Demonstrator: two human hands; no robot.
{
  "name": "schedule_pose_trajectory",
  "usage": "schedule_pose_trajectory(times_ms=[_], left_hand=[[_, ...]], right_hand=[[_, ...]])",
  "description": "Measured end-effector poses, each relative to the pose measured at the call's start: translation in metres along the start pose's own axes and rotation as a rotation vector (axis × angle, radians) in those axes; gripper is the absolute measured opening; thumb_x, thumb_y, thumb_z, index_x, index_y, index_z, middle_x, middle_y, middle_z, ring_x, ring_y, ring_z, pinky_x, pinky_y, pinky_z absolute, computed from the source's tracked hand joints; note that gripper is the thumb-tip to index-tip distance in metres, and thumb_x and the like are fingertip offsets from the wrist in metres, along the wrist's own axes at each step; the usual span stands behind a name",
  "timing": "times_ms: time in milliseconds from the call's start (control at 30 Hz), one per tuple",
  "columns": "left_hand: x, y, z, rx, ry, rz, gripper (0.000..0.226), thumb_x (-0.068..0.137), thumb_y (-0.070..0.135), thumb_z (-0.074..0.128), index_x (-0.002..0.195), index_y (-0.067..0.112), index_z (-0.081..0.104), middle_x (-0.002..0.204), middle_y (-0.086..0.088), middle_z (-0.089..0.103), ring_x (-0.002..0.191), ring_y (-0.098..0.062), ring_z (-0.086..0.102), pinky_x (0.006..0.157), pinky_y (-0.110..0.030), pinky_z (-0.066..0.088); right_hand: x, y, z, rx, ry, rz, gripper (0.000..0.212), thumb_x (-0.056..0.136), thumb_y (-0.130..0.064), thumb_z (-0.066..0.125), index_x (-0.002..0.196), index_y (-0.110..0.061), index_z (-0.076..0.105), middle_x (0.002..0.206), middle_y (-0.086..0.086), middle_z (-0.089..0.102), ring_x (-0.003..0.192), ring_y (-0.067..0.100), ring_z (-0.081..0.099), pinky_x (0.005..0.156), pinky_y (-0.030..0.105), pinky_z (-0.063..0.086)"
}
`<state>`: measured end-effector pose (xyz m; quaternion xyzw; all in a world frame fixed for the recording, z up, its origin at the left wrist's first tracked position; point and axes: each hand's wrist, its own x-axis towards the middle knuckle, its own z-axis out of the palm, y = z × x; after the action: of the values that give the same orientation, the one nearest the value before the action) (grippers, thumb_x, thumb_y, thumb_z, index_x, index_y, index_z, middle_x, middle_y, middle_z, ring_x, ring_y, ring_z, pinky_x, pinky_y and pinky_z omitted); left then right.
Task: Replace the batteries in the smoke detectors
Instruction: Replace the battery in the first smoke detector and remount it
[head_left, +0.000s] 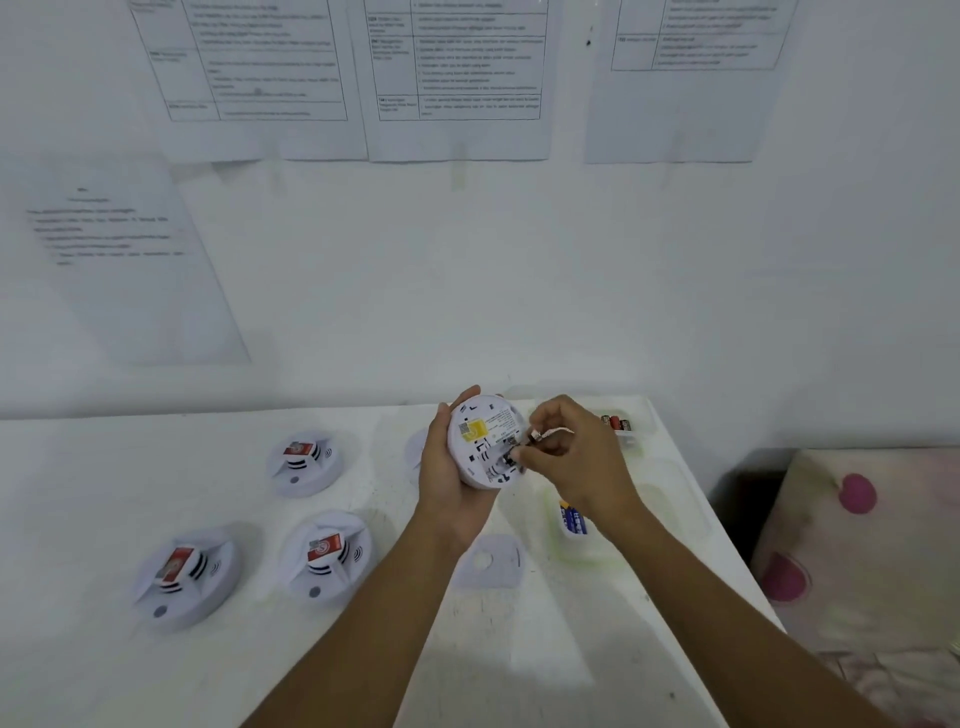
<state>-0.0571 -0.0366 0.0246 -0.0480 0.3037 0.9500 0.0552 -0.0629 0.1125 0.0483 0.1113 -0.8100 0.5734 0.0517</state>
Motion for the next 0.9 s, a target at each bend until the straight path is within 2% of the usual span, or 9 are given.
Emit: schedule_pose_trajectory(times_ms=[133, 233, 300, 400, 467, 533, 667, 767, 900], left_hand=[[-0.002, 0.0, 0.001, -0.036, 0.012, 0.027, 0.04, 0.1, 0.045, 0.039, 0.125, 0.024, 0.061, 0.127, -0.009, 0.062, 0.117, -0.032, 0.054, 0.102, -0.048, 0.039], [-0.003, 0.0, 0.002, -0.038, 0.024, 0.047, 0.041, 0.1, 0.046, 0.038, 0.125, 0.024, 0.06, 0.127, -0.008, 0.061, 0.118, -0.032, 0.053, 0.1, -0.048, 0.041], [-0.003, -0.001, 0.003, -0.037, 0.023, 0.05, 0.041, 0.1, 0.047, 0.038, 0.126, 0.024, 0.06, 0.125, -0.008, 0.062, 0.116, -0.032, 0.054, 0.105, -0.052, 0.038], [-0.002, -0.001, 0.003, -0.041, 0.024, 0.074, 0.041, 0.099, 0.048, 0.038, 0.124, 0.024, 0.061, 0.116, -0.007, 0.067, 0.107, -0.029, 0.058, 0.103, -0.052, 0.038], [-0.001, 0.0, 0.002, -0.031, 0.02, 0.099, 0.04, 0.099, 0.048, 0.038, 0.121, 0.024, 0.062, 0.113, -0.006, 0.068, 0.102, -0.027, 0.061, 0.09, -0.046, 0.046], [0.002, 0.0, 0.004, -0.028, 0.022, 0.108, 0.039, 0.1, 0.047, 0.038, 0.12, 0.024, 0.062, 0.115, -0.006, 0.067, 0.104, -0.026, 0.061, 0.082, -0.041, 0.05], [0.007, -0.002, 0.01, -0.027, 0.03, 0.111, 0.038, 0.1, 0.046, 0.039, 0.12, 0.024, 0.062, 0.125, -0.009, 0.062, 0.112, -0.028, 0.057, 0.089, -0.042, 0.047], [0.009, -0.002, 0.006, -0.026, 0.02, 0.11, 0.039, 0.1, 0.046, 0.038, 0.121, 0.024, 0.062, 0.127, -0.009, 0.06, 0.115, -0.029, 0.055, 0.087, -0.041, 0.046], [0.013, 0.002, -0.003, 0.002, 0.021, 0.077, 0.041, 0.1, 0.045, 0.037, 0.127, 0.023, 0.06, 0.135, -0.01, 0.058, 0.123, -0.03, 0.053, 0.096, -0.045, 0.046]], right_hand=[[-0.013, 0.0, 0.015, 0.002, 0.217, 0.019, 0.03, 0.069, -0.02, 0.087, 0.088, -0.019, 0.064, 0.083, -0.007, 0.068, 0.067, 0.005, 0.063, 0.062, 0.017, 0.051], [-0.021, 0.004, 0.024, -0.051, 0.288, -0.031, 0.026, 0.07, -0.029, 0.086, 0.09, -0.024, 0.07, 0.094, -0.01, 0.064, 0.075, 0.007, 0.059, 0.064, 0.01, 0.044], [-0.027, 0.007, 0.032, -0.053, 0.306, -0.065, 0.027, 0.072, -0.029, 0.084, 0.096, -0.022, 0.074, 0.1, -0.009, 0.06, 0.081, 0.006, 0.056, 0.069, 0.006, 0.041], [-0.036, 0.014, 0.043, -0.174, 0.332, -0.14, 0.028, 0.085, -0.027, 0.073, 0.112, -0.023, 0.072, 0.104, -0.01, 0.055, 0.099, 0.007, 0.048, 0.082, 0.013, 0.041], [-0.038, 0.019, 0.045, -0.252, 0.333, -0.21, 0.029, 0.093, -0.027, 0.062, 0.122, -0.023, 0.067, 0.108, -0.015, 0.049, 0.103, 0.005, 0.042, 0.087, 0.024, 0.043], [-0.036, 0.023, 0.043, -0.273, 0.321, -0.243, 0.033, 0.094, -0.028, 0.054, 0.125, -0.022, 0.066, 0.11, -0.018, 0.046, 0.106, 0.006, 0.043, 0.09, 0.029, 0.045], [-0.034, 0.024, 0.042, -0.223, 0.284, -0.242, 0.036, 0.095, -0.028, 0.049, 0.125, -0.017, 0.065, 0.112, -0.009, 0.051, 0.109, 0.012, 0.052, 0.091, 0.017, 0.043], [-0.034, 0.029, 0.041, -0.256, 0.26, -0.244, 0.035, 0.093, -0.028, 0.051, 0.122, -0.017, 0.067, 0.111, -0.01, 0.051, 0.109, 0.012, 0.052, 0.087, 0.009, 0.039], [-0.011, 0.028, 0.016, -0.232, 0.156, -0.258, 0.021, 0.087, -0.02, 0.06, 0.103, -0.022, 0.075, 0.104, -0.009, 0.058, 0.101, 0.004, 0.053, 0.081, 0.008, 0.038]])
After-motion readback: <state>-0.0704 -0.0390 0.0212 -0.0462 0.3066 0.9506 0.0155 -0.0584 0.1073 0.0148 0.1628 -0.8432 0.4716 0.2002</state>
